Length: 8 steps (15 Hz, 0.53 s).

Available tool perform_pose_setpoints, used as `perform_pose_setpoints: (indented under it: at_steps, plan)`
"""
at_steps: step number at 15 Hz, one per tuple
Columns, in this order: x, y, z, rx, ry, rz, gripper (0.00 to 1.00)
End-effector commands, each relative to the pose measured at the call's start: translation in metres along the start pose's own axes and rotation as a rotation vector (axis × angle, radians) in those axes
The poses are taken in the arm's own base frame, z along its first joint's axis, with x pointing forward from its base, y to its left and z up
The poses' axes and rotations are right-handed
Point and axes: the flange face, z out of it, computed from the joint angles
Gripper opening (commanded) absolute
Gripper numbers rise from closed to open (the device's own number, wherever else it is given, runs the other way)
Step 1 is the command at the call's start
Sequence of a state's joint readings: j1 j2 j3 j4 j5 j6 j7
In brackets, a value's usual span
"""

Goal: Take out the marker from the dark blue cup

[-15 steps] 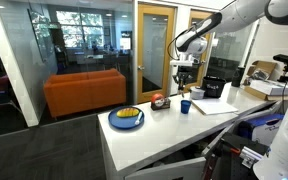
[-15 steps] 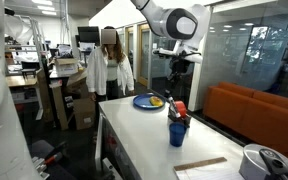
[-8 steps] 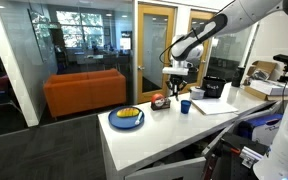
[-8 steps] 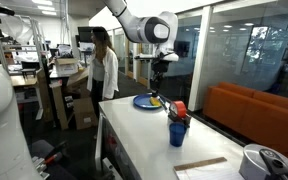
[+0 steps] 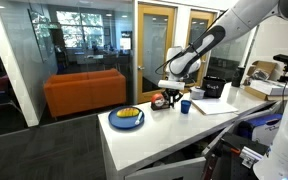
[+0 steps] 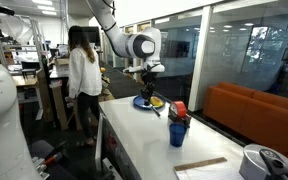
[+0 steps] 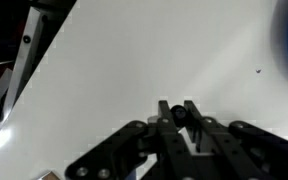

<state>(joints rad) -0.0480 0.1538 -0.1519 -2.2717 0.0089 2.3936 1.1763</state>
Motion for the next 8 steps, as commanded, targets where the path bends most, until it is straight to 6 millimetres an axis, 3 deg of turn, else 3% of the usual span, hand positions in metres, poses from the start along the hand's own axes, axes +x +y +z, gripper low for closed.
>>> perform_pose_setpoints:
  at_steps: [1, 5, 8]
  plan:
    - [-0.007, -0.007, 0.029, 0.019, 0.033, -0.012, 0.05]
    - [-0.015, -0.014, 0.062, 0.019, 0.061, -0.035, 0.05]
    - [-0.019, -0.018, 0.073, 0.018, 0.07, -0.046, 0.05]
